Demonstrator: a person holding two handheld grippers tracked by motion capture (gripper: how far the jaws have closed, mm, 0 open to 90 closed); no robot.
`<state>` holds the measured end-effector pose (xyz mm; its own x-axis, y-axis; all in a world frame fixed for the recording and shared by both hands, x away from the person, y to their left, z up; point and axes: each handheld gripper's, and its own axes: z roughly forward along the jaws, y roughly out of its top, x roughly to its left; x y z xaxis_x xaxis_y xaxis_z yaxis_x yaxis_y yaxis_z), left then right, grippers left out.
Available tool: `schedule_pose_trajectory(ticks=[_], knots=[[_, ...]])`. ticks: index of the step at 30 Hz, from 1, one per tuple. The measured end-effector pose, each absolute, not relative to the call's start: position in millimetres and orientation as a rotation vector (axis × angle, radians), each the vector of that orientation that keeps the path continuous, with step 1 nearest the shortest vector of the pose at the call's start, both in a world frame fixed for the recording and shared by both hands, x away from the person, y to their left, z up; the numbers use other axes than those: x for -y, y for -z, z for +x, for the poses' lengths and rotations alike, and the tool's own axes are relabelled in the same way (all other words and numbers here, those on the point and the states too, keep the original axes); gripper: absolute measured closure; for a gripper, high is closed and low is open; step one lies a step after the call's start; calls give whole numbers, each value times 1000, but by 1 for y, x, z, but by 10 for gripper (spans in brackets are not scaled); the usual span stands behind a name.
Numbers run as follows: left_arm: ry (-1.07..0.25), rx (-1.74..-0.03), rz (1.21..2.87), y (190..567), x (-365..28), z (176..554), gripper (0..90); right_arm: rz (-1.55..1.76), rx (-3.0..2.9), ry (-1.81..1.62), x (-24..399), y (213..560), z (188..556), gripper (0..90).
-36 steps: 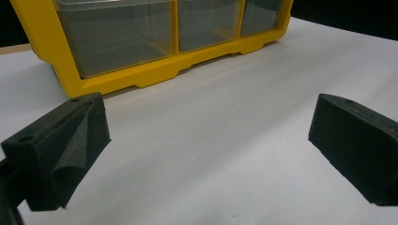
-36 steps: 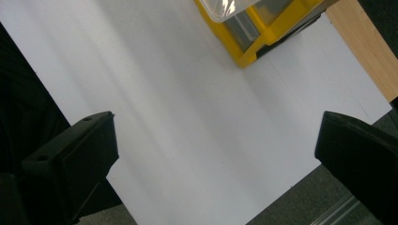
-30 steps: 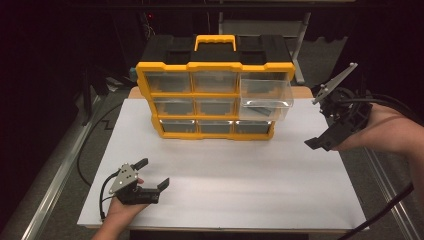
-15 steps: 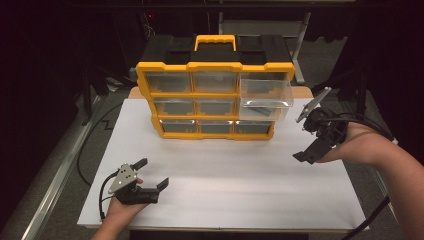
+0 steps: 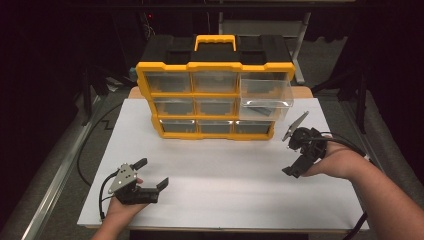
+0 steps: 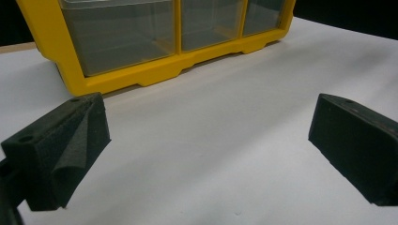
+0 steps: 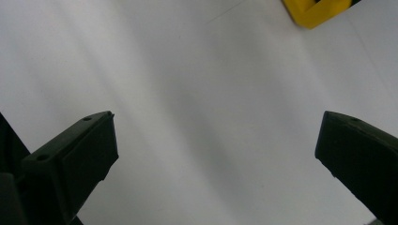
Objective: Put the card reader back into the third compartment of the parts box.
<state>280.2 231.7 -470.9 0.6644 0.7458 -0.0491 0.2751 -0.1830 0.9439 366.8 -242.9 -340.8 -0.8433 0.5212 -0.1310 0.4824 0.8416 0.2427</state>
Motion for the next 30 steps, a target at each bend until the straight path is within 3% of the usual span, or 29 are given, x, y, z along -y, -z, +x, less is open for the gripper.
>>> schedule_pose_trajectory(ticks=[15,30], knots=[[-519,-825,1754,472,-231,281,3,823,-2862,-257,234,423,363,0],[-505,-830,1760,472,-231,281,3,901,-2703,-566,235,444,350,0]])
